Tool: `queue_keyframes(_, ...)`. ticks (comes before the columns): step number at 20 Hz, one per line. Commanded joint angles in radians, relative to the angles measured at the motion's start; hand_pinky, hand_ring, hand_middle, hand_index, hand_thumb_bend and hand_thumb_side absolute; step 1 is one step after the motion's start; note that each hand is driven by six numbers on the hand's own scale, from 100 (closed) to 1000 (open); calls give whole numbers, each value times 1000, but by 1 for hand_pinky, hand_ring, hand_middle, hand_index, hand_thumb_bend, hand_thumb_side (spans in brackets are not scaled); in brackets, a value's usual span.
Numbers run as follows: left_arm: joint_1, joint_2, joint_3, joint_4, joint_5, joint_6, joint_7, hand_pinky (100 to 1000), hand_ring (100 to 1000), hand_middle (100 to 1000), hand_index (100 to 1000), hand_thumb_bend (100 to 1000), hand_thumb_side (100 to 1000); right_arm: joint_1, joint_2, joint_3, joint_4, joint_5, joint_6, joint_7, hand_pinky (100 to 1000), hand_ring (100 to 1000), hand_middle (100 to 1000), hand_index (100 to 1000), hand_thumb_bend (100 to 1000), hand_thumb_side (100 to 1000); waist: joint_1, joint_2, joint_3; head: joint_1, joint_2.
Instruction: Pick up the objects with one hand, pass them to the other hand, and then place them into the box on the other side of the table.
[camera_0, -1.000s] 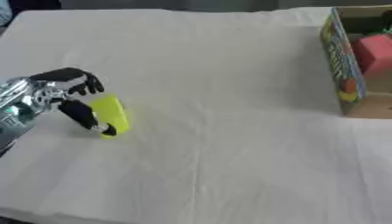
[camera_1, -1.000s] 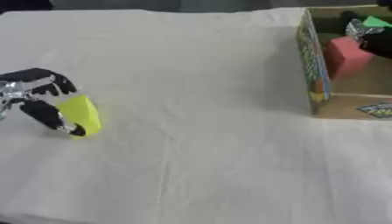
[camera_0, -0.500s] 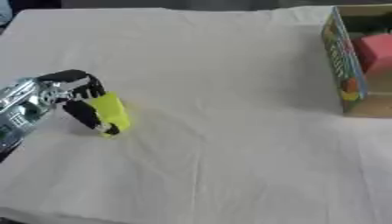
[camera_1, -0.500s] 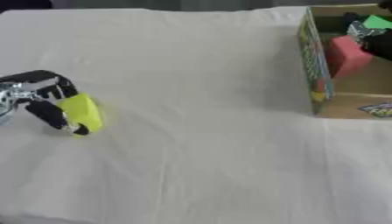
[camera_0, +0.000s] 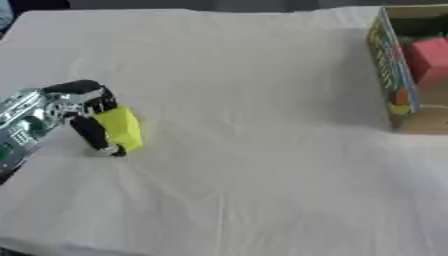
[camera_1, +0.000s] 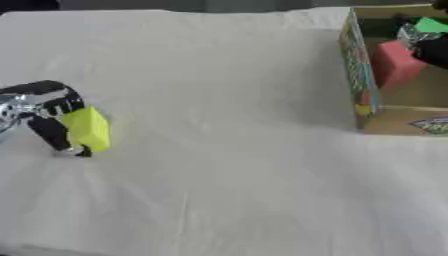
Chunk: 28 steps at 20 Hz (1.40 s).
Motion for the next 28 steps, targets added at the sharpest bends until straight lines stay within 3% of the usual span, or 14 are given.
queue_keyframes(1, -6, 36, 35, -43, -4, 51, -49, 715, 698, 589, 537, 492, 100, -10, -22, -12, -19, -3, -2, -1, 921, 913, 786, 907, 367, 402, -3, -18, 1, -2, -7)
queue_keyframes(7, 42, 104, 179, -322, 42, 88, 37, 692, 662, 566, 522, 341, 100, -7, -32, -21, -33, -12, -5, -14, 921, 913, 785, 907, 363, 397, -8, -23, 8, -16, -6)
queue_keyframes(11, 58, 120, 252, -484, 105, 124, 90, 664, 635, 546, 506, 311, 100, -6, -34, -21, -43, -21, -5, -18, 921, 913, 786, 907, 361, 395, -14, -29, 11, -49, -10)
queue_keyframes(13, 53, 111, 267, -504, 121, 116, 126, 649, 621, 536, 502, 292, 100, -9, -36, -19, -50, -26, -7, -17, 921, 913, 786, 907, 361, 393, -17, -33, 11, -59, -14)
queue_keyframes(17, 44, 57, 276, -509, 160, 37, 228, 645, 622, 550, 509, 228, 100, -26, -44, -7, -74, -37, -20, -6, 921, 914, 788, 906, 359, 388, -26, -39, 12, -69, -21)
queue_keyframes(21, 51, -7, 259, -510, 209, -23, 316, 632, 608, 538, 508, 166, 100, -75, -56, 32, -77, -39, -86, 48, 920, 915, 791, 906, 368, 383, -36, -45, 9, -71, -24)
queue_keyframes(28, 68, -110, 239, -495, 189, -117, 411, 625, 598, 529, 503, 129, 100, -213, -48, 145, -78, 7, -219, 240, 915, 912, 799, 900, 407, 372, -50, -53, 4, -71, -27)
